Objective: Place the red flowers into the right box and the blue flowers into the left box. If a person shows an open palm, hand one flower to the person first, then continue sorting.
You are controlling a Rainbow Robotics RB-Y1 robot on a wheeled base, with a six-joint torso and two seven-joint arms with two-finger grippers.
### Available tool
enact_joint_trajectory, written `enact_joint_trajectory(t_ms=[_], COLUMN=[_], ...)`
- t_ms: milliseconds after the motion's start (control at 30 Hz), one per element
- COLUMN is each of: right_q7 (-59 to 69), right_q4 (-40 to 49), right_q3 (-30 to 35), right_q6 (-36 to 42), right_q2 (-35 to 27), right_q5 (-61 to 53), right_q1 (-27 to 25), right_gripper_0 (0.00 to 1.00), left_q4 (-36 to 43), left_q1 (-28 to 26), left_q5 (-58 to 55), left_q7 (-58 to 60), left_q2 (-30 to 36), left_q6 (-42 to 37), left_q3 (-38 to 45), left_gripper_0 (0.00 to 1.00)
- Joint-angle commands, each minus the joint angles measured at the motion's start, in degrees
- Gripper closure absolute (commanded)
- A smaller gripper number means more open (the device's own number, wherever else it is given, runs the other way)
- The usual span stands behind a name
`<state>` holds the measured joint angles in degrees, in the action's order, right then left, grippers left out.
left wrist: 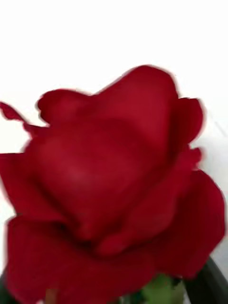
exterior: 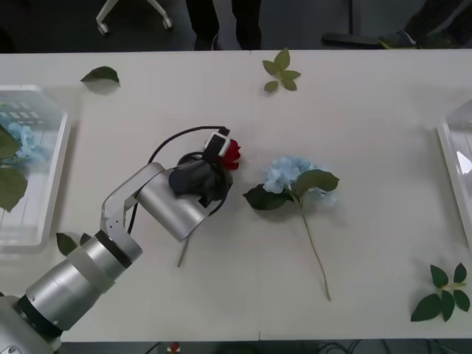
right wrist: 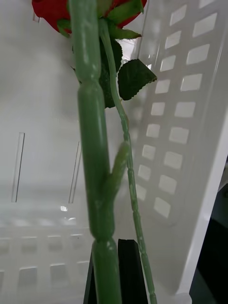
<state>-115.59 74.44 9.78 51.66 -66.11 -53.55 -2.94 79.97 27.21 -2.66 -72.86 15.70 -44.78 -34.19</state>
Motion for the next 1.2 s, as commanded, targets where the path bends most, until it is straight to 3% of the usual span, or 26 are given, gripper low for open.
enact_joint_trajectory(t_ms=[33, 100, 133, 167, 300, 500, 633, 800, 1000, 1200], right_q7=[1.9, 2.0, 2.1, 2.2, 2.6, 3.2, 2.8, 2.6, 2.9, 6.1], right_q4=[0.0, 0.0, 0.0, 0.0, 0.0, 0.0, 0.1, 1.9, 7.8, 13.1], right_q3=[-1.5, -1.9, -2.0, -2.2, -3.4, -3.5, -3.5, -3.4, -1.2, 0.1], right_q6=[-1.7, -2.4, -2.4, -2.4, -3.1, -3.3, -3.3, -2.6, 4.8, 11.3], right_q2=[-0.9, -0.9, -0.9, -0.9, -0.9, -0.9, -0.9, -0.9, -1.0, -1.0], right_q5=[2.0, 2.3, 2.7, 2.8, 3.5, 3.4, 3.1, 0.9, -6.0, -12.8], right_q1=[0.7, 0.7, 0.7, 0.7, 0.7, 0.7, 1.0, 1.0, 2.6, 4.5], right_gripper_0=[1.0, 1.0, 1.0, 1.0, 0.96, 0.5, 0.27, 0.18, 0.11, 0.07], left_q4=[-2.5, -2.5, -2.5, -2.5, -2.5, -1.6, 1.5, 9.9, 21.1, 28.0], left_q1=[1.0, 0.9, 0.9, 0.9, 0.9, 0.9, 0.6, 0.6, 0.6, 0.7], left_q5=[0.6, 0.6, 0.5, 0.2, -0.4, -1.2, -3.1, -5.4, -12.4, -20.9], left_q7=[-0.3, -0.3, -0.2, -0.1, 0.2, 1.5, 2.1, 2.0, 1.5, 0.3], left_q2=[-0.8, -0.8, -0.8, -0.8, -0.8, -0.7, -0.1, 1.2, 2.5, 3.6], left_q6=[1.4, 1.4, 1.4, 1.4, 1.3, 1.3, -1.0, -10.8, -21.6, -23.9], left_q3=[-0.1, -0.1, -0.1, -0.1, -0.1, 0.1, 1.3, 3.8, 9.0, 14.4], left_gripper_0=[0.56, 0.77, 0.96, 1.0, 1.0, 1.0, 1.0, 1.0, 1.0, 1.0])
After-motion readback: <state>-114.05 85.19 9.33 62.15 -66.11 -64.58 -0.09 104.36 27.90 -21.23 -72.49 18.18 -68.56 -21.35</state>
